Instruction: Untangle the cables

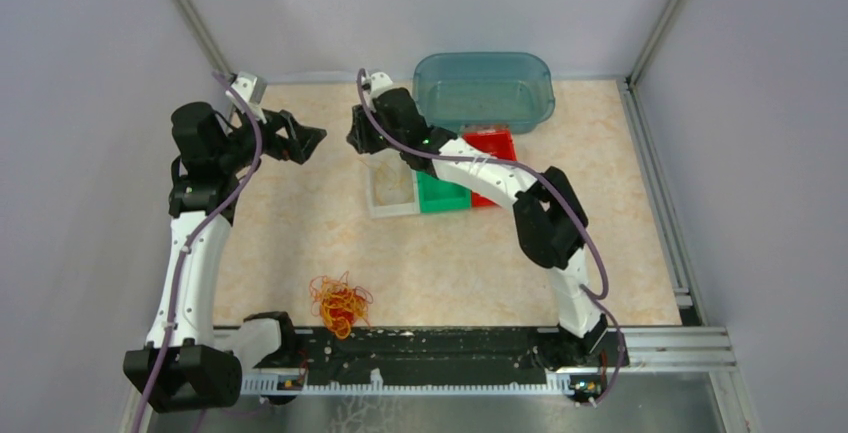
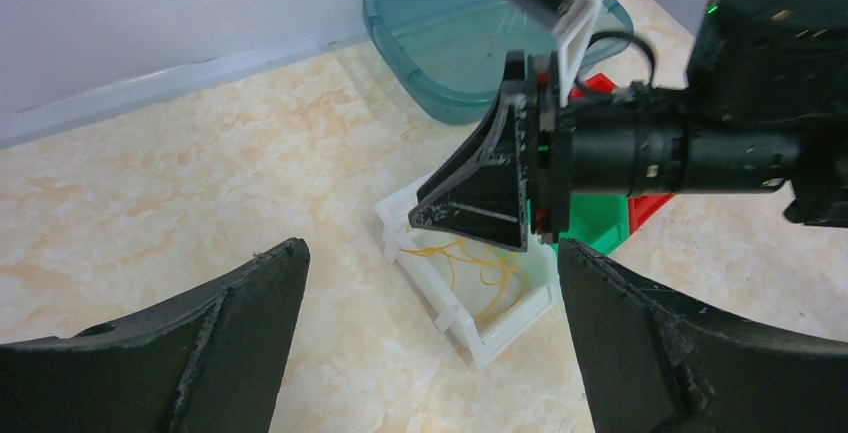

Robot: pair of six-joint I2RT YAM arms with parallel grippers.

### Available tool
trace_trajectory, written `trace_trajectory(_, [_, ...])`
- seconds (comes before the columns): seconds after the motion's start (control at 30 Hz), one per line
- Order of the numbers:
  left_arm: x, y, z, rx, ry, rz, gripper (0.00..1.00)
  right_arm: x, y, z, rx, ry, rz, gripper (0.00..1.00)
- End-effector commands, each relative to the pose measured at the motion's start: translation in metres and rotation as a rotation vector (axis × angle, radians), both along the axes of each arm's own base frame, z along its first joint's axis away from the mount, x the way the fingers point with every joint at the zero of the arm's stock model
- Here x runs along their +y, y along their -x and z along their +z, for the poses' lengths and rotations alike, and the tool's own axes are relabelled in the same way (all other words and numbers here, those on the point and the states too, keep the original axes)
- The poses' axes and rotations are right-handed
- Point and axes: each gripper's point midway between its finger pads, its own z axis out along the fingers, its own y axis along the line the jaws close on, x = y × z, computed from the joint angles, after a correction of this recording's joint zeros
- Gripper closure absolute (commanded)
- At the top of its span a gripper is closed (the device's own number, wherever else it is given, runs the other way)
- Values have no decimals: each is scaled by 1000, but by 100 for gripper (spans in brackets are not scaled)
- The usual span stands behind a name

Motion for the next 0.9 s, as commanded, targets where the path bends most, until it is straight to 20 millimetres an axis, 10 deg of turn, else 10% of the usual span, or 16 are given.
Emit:
trace_trajectory(0.0, [5, -5, -3, -12, -22, 12, 0, 3, 13, -41, 107, 8, 41, 73])
trace_trajectory(0.23, [2, -5, -6, 2, -14, -8, 0, -24, 22, -74, 129, 54, -16, 80])
trace_trajectory(0.5, [-2, 3, -21, 20, -103, -96, 0, -54, 27, 35, -194, 36, -49, 52])
trace_trajectory(0.67, [5, -5, -17, 22, -104, -52, 0, -58, 95, 55, -314, 61, 107, 40])
trace_trajectory(0.87, [7, -6, -12, 17, -99, -39, 0, -41, 226, 9, -293, 72, 537, 35])
